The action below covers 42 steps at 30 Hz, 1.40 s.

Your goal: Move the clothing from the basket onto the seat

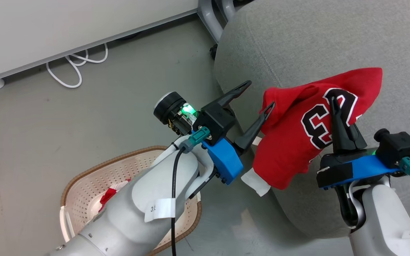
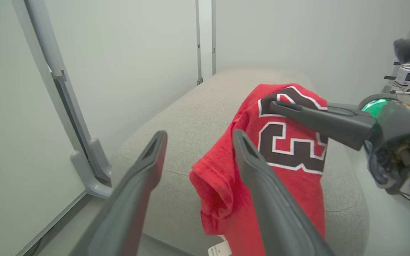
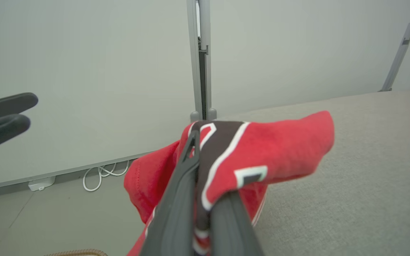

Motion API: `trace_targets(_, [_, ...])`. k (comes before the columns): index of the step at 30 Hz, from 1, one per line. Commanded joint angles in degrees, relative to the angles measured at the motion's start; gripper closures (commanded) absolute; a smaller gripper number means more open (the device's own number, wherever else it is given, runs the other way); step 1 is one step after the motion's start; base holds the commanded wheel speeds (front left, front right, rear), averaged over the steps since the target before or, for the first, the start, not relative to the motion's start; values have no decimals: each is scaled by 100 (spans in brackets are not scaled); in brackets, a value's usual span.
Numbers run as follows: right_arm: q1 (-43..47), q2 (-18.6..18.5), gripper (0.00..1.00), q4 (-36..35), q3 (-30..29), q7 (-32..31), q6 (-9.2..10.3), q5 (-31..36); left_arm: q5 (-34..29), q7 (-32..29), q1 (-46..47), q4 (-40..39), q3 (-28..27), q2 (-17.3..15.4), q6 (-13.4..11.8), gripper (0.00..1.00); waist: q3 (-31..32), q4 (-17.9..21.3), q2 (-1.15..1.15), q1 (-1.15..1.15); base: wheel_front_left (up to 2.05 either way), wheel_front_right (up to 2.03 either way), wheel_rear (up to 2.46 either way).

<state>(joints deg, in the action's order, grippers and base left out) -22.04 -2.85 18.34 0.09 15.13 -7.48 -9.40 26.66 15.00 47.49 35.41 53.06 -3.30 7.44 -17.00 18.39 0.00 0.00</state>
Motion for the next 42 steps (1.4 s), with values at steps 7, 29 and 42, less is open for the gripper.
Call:
trace_targets(7, [195,-7,100,-98,-131,4,-3,-133,70,28,22,28,214,-19,5,0,-58,278,0,0,0,0,0])
trace_targets(29, [-1204,-15,100,-665,-887,3,-3,280,-246,27,183,-254,-24,-206,-28,0,-652,405,0,0,0,0,0])
trace_targets(42, [-3758,-1270,100,-844,-2488,2,-2,344,-665,-160,1013,-770,-88,-659,-143,0,-2323,275,0,0,0,0,0])
